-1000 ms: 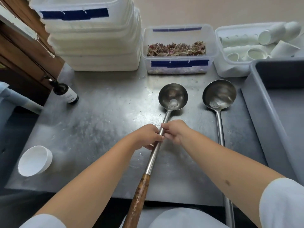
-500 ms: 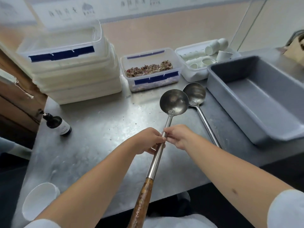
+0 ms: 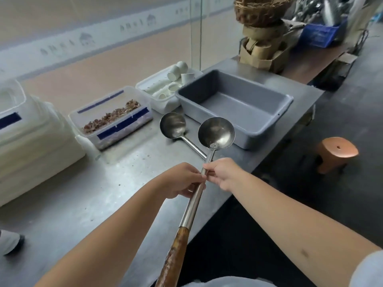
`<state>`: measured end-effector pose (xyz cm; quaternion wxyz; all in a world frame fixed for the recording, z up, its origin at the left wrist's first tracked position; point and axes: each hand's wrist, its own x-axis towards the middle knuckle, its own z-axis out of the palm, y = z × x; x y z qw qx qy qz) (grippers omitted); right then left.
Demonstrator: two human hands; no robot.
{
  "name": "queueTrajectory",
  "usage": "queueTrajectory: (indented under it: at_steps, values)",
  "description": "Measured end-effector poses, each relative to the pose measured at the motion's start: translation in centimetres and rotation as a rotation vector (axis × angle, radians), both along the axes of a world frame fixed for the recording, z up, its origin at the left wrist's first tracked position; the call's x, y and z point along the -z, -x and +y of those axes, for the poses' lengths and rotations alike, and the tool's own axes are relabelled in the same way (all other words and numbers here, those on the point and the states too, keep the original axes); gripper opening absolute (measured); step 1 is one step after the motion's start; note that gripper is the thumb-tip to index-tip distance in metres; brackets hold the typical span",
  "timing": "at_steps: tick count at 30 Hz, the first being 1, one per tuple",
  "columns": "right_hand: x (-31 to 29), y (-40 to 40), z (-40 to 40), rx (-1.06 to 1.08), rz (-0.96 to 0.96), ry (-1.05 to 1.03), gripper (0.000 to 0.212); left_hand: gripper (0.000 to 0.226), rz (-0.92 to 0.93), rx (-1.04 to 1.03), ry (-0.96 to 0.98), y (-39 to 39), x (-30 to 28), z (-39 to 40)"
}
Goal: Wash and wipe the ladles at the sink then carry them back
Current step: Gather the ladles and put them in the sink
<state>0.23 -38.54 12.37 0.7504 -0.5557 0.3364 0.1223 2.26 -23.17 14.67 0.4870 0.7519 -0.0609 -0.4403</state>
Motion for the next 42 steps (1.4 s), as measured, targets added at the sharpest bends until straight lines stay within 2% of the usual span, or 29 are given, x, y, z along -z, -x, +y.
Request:
queueTrajectory:
  at_steps: [4,9,16,25,39,42]
  values:
    - [-1.0,3.4,-4.3,0.114,-0.025,-0.013,0.020,0.019,-0.044,0.130,0.001,1.6,-1.2,-4.6]
    - [-2.1,9.3,-9.6,0.260,-0.044,-0.068,0.008,0.020,-0.065,0.264,-0.019,5.3,-2.1,-10.7]
    - [-1.8,19.9,-17.4,0.443,-0.069,-0.110,0.020,0.019,-0.064,0.406,-0.067,14.0,-3.0,-19.8]
    - [-1.0,38.8,-28.5,0.746,-0.019,-0.064,0.008,0.024,-0.054,0.665,-0.054,29.8,-2.2,-33.6]
    - [0.2,69.0,-40.8,1.412,0.022,-0.007,0.004,0.015,-0.017,1.320,-0.007,56.4,-0.6,-54.5]
    - [0.2,74.9,-43.1,1.557,0.029,0.003,0.013,0.016,-0.044,1.480,-0.005,62.4,0.1,-59.2]
